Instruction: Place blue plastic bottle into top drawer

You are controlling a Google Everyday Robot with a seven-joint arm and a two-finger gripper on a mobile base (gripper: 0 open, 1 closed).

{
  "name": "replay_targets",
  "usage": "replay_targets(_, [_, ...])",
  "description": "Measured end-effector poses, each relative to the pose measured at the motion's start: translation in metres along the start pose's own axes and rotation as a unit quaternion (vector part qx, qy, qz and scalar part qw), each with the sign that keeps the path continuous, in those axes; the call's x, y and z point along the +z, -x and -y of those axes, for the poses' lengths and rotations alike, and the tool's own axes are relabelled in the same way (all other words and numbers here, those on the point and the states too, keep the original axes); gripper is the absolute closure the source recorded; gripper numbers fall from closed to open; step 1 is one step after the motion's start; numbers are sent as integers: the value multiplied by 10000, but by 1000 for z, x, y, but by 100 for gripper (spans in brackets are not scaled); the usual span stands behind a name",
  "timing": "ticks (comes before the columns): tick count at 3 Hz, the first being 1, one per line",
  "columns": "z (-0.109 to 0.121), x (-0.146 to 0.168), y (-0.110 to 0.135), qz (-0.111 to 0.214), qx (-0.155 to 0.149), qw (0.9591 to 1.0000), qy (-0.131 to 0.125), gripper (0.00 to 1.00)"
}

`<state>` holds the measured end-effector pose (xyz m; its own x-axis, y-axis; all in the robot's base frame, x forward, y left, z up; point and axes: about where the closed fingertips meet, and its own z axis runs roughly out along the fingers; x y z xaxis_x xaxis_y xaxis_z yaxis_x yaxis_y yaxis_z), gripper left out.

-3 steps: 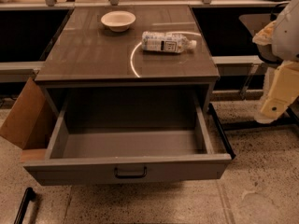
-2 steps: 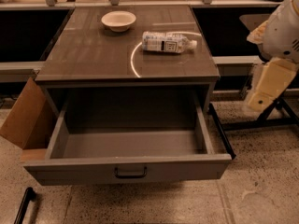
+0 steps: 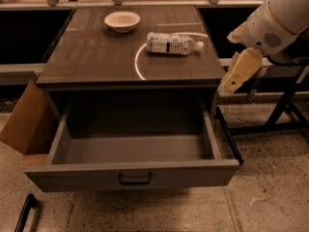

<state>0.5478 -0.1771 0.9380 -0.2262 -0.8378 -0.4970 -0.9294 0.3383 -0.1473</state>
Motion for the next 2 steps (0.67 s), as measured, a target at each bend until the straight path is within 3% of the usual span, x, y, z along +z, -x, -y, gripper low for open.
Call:
replay_targets(1, [0,0,0,2,-1,10000,-1,0])
replay_targets(2, [17,7,7,185,-121,9997,-99,0])
